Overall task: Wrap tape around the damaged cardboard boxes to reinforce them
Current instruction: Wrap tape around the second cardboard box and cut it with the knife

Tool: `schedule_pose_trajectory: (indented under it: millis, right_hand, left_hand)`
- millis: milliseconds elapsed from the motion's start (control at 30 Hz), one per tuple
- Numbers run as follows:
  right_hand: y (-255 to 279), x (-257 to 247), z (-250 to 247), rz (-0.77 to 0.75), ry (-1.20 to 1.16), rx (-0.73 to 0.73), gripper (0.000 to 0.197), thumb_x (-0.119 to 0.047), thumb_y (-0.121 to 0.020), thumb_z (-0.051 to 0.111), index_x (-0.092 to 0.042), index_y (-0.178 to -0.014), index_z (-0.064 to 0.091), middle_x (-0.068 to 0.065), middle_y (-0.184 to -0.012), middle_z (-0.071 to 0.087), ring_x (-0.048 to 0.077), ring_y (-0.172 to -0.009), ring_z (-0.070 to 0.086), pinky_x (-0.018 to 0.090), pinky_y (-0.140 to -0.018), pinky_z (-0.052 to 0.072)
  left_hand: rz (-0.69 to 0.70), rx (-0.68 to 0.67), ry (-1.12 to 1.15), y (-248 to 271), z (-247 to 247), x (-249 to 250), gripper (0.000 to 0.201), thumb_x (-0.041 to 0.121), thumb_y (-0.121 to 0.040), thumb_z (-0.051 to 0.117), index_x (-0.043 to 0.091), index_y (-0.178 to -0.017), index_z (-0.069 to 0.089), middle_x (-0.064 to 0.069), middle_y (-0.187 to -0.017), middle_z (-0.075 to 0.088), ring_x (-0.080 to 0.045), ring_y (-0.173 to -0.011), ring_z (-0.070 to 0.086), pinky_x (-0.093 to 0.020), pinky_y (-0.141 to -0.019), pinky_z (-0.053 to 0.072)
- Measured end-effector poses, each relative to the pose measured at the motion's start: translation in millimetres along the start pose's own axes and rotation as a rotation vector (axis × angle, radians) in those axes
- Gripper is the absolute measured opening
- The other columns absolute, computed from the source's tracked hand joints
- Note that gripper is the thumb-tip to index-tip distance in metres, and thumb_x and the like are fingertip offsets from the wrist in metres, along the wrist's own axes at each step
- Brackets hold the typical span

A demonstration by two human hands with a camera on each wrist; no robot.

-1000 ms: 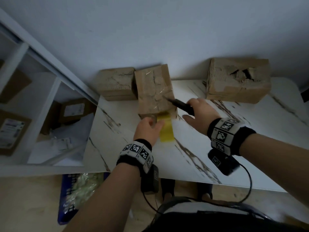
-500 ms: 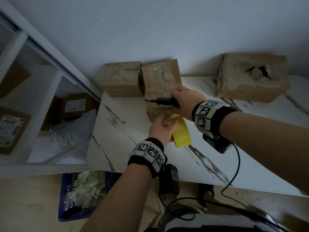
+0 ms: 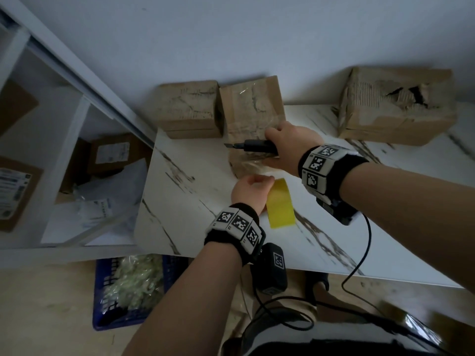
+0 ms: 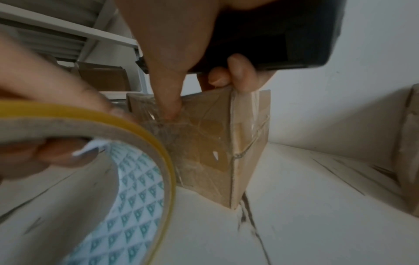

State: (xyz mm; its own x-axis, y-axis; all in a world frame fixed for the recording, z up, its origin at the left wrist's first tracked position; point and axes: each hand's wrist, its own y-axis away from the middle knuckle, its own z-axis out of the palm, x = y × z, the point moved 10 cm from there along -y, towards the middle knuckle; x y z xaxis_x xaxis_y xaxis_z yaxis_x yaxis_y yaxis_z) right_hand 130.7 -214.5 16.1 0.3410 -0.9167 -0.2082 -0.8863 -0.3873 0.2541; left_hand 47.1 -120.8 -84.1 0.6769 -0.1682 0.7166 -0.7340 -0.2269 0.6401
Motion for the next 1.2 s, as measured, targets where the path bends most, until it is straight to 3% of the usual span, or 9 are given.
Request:
schedule_pose_trajectory:
  millis: [67,133,300,433,533,700,833,1067,1200]
  right_hand:
    - [0.7,0.8,-0.8,0.012,-0.02,0.003,0.043,-0.042,-0.083,0.066,-0.016,-0.113,0.05,0.007,-0.111,0.05,0.024,-0.083,0.051,0.03,-0.064,0.039]
    - [1.3,3.6,-1.7,0.02,-0.089,-0.006,0.045,-0.044,-0.08,0.068,-0.015,-0.11,0.05,0.006,-0.107,0.049,0.024,-0.089,0.053,0.032,-0.069,0.043]
    - [21.4,14.5,-14.4,0.0,-0.266,-0.031,0.03,-0.031,-0.087,0.063,-0.014,-0.111,0.06,0.006,-0.1,0.061,0.024,-0.091,0.055,0.026,-0.071,0.034]
    - [47.4,24.6,-19.2,0.029,-0.144,-0.149,0.027,-0.033,-0.095,0.051,-0.021,-0.117,0.06,0.001,-0.091,0.06,0.018,-0.081,0.052,0.028,-0.069,0.039]
    - [57.6,26.0,-19.6,0.044,-0.023,-0.226,0.029,-0.03,-0.097,0.046,-0.026,-0.123,0.057,-0.002,-0.095,0.06,0.016,-0.084,0.054,0.028,-0.072,0.042]
    - [57.3,18.6,-14.4,0.056,0.166,-0.256,0.027,-0.031,-0.097,0.044,-0.025,-0.119,0.058,0.0,-0.099,0.061,0.019,-0.085,0.059,0.026,-0.063,0.043]
    - [49.4,12.9,-5.3,0.083,0.216,-0.256,0.025,-0.032,-0.095,0.046,-0.023,-0.114,0.06,-0.001,-0.093,0.06,0.019,-0.084,0.062,0.029,-0.066,0.05]
    - [50.0,22.0,-6.2,0.099,0.238,-0.279,0.022,-0.024,-0.094,0.046,-0.02,-0.11,0.06,-0.001,-0.088,0.059,0.018,-0.079,0.06,0.029,-0.063,0.049]
    - [57.1,52.2,-11.3,0.164,0.313,-0.301,0.019,-0.021,-0.093,0.046,-0.015,-0.101,0.062,-0.002,-0.075,0.055,0.018,-0.071,0.058,0.028,-0.063,0.048]
  left_hand:
    - [0.038,0.019,-0.073,-1.3,-3.8,3.9,0.024,0.035,-0.087,0.062,0.012,-0.093,0.066,-0.011,-0.09,0.065,-0.027,-0.087,0.063,-0.034,-0.076,0.054]
    - [0.07,0.038,-0.121,-0.8,-8.1,8.7,0.031,0.036,-0.09,0.057,0.009,-0.101,0.067,-0.01,-0.087,0.064,-0.026,-0.085,0.061,-0.036,-0.081,0.053]
    - [0.08,0.055,-0.165,1.5,-10.2,11.7,0.028,0.033,-0.093,0.054,0.009,-0.099,0.067,-0.001,-0.069,0.056,-0.017,-0.065,0.055,-0.03,-0.066,0.052]
    - [0.084,0.049,-0.186,4.3,-8.7,14.0,0.027,0.035,-0.091,0.055,0.011,-0.096,0.067,-0.011,-0.088,0.065,-0.032,-0.091,0.063,-0.043,-0.084,0.054]
    - [0.095,0.054,-0.216,4.7,-9.2,17.0,0.029,0.036,-0.092,0.054,0.012,-0.098,0.068,-0.015,-0.097,0.067,-0.033,-0.094,0.062,-0.044,-0.087,0.053]
    - [0.122,0.061,-0.25,6.4,-9.8,22.0,0.029,0.036,-0.093,0.053,0.011,-0.093,0.066,-0.015,-0.093,0.067,-0.033,-0.092,0.063,-0.043,-0.084,0.054]
    - [0.136,0.065,-0.277,8.2,-8.1,23.7,0.026,0.035,-0.092,0.054,0.011,-0.089,0.065,-0.008,-0.079,0.061,-0.031,-0.088,0.064,-0.042,-0.082,0.055]
    - [0.166,0.074,-0.342,6.4,-11.2,29.5,0.027,0.031,-0.094,0.051,0.009,-0.098,0.066,-0.006,-0.082,0.061,-0.023,-0.073,0.06,-0.036,-0.078,0.056]
    - [0.193,0.09,-0.476,8.3,-15.0,34.0,0.027,0.028,-0.095,0.049,0.008,-0.102,0.066,-0.006,-0.089,0.061,-0.023,-0.082,0.055,-0.026,-0.071,0.041]
